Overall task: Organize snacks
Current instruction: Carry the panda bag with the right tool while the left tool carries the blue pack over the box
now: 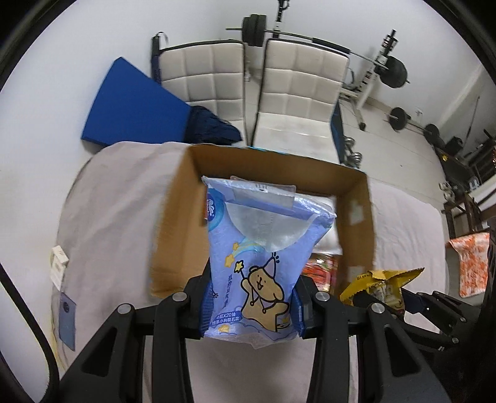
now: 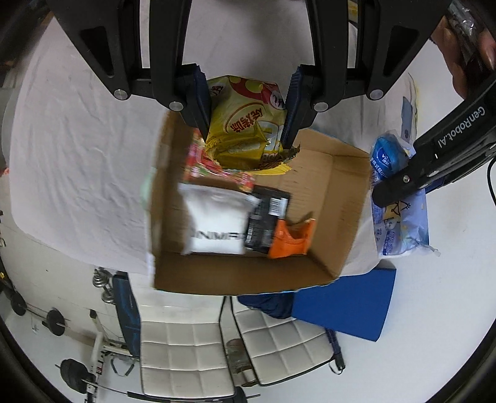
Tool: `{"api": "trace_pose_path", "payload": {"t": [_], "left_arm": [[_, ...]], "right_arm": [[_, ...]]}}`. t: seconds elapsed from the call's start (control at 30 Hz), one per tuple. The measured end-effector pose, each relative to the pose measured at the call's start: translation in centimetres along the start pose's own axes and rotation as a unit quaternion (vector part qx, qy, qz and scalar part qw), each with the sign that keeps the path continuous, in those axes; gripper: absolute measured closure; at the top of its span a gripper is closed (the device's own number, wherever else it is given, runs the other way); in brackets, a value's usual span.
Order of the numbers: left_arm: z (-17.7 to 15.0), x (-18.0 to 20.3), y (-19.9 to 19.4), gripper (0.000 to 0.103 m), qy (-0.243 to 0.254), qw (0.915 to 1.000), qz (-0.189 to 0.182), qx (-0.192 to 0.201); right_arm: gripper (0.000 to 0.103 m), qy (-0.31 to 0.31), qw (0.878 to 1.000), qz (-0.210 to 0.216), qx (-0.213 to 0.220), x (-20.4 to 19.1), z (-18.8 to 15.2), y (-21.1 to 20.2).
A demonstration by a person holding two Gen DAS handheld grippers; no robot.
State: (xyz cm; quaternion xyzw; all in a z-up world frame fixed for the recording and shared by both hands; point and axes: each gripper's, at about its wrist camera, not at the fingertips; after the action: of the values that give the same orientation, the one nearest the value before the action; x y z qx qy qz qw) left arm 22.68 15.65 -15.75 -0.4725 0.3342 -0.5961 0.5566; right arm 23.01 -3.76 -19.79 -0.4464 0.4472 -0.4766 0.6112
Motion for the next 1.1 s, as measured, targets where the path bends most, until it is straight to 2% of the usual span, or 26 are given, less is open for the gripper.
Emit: {"api": "trace_pose_path", "payload": {"t": [0.23,0.47,0.7,0.9,1.1], "left_arm": [[0.7,-2.7,0.3,0.066,0.004,0.9998,0.014,0.013],[0.8,-3.6,2.1,0.066,0.016,0.9998,0.013,-0.003],[0.6,-4.9,6.8,0.066,0.018,0.9981,-0.004,-0.059],[-0.2,-5.9,12.0,0.065,0.026,0.9920,-0.018,-0.122],[-0.8,-7.5,15.1,0.063,0.008,0.9862,-0.038,-0.161]], "right_arm": [[0.060,-0.003,1.000,-0.003,-0.001,-2.7,1.4,1.0],[0.060,0.002,1.000,-0.009,-0.016,-3.2,1.9,3.1],[0.060,0.021,0.998,0.011,-0.054,-3.2,1.6,7.8],[0.059,0.031,0.997,0.026,-0.073,-3.4,1.3,12.1],[0.057,0.036,0.995,0.041,-0.087,-3.6,1.4,14.9]]}}
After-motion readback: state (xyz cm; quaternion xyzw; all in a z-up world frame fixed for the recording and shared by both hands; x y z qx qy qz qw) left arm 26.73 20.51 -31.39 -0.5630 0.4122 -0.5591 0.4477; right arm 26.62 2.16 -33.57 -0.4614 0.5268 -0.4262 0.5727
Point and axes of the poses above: each gripper's, at about its wrist camera, not at the fingertips, and y roughly the way its jaws point, x to its right, z to its top, and after that the axes turned 8 degrees about -z, right-handed
